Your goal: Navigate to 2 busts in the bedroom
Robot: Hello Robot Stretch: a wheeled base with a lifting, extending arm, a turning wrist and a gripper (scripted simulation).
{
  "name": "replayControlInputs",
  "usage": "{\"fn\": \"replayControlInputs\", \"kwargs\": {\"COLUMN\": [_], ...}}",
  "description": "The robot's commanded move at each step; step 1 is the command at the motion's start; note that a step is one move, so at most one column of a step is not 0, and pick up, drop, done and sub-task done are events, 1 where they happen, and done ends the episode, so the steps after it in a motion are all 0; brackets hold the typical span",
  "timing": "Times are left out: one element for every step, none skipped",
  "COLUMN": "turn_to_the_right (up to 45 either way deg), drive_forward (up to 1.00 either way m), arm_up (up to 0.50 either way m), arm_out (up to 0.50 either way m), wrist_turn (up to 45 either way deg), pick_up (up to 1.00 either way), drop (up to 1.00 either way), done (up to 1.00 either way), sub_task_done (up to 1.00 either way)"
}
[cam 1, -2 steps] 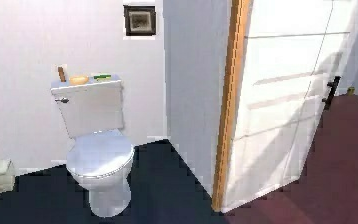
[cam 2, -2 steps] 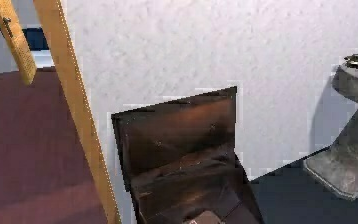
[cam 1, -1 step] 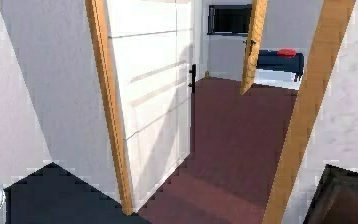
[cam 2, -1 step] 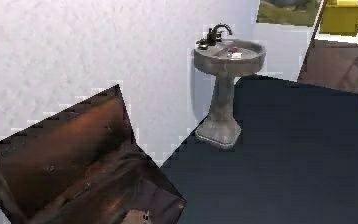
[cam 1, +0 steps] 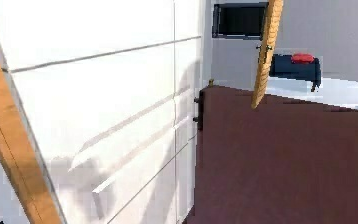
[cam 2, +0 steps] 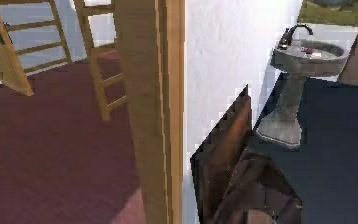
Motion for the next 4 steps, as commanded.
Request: {"fn": "replayControlInputs", "kwargs": {"turn_to_the_right": [30.0, 0.0, 21.0, 0.0], "drive_forward": [0.0, 0.4, 0.0, 0.2], "arm_up": [0.0, 0.0, 0.0, 0.0], "arm_out": [0.0, 0.0, 0.0, 0.0], "wrist_turn": [0.0, 0.0, 0.0, 0.0], "pick_up": [0.0, 0.0, 0.0, 0.0], "drop": [0.0, 0.0, 0.0, 0.0], "done": [0.0, 0.0, 0.0, 0.0], "sub_task_done": [0.0, 0.0, 0.0, 0.0]}}
